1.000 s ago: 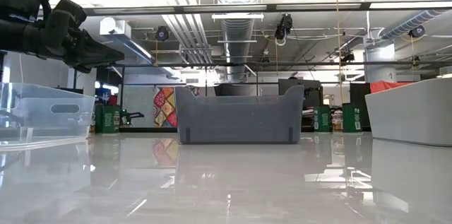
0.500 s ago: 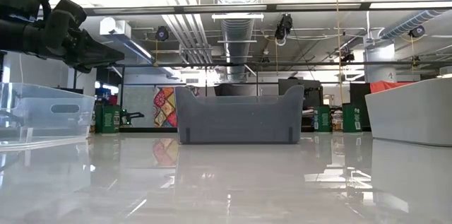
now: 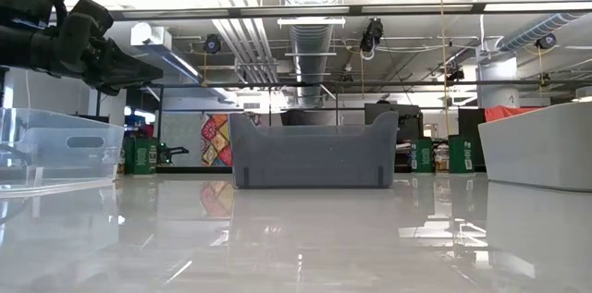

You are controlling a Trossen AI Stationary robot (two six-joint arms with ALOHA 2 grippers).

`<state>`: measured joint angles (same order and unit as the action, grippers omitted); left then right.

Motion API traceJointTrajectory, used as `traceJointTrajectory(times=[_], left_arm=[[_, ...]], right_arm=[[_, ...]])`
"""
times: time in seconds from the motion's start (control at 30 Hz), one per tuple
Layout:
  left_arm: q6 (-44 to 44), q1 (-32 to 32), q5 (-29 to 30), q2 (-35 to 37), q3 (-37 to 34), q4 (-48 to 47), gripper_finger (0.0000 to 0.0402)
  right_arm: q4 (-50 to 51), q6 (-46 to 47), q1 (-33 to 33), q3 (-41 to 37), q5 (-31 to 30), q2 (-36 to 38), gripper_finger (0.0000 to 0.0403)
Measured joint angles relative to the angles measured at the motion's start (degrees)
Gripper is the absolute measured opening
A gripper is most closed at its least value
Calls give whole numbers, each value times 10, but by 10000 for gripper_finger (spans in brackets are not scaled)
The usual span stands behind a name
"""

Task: Sort spices by type
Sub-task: Put the red spice can into the white bin

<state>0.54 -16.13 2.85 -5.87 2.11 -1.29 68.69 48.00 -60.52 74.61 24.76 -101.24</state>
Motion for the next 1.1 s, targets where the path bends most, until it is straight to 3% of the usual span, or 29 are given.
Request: traceJointTrajectory(times=[0.53,1.0,1.1], left_arm=[[0,0,0,0,0,0,0],[0,0,0,0,0,0,0],[0,0,0,0,0,0,0]], right_arm=[[0,-9,88,1,-85,14,233],[-39,-52,169,31,-246,14,239],[-58,-70,176,30,-257,14,238]])
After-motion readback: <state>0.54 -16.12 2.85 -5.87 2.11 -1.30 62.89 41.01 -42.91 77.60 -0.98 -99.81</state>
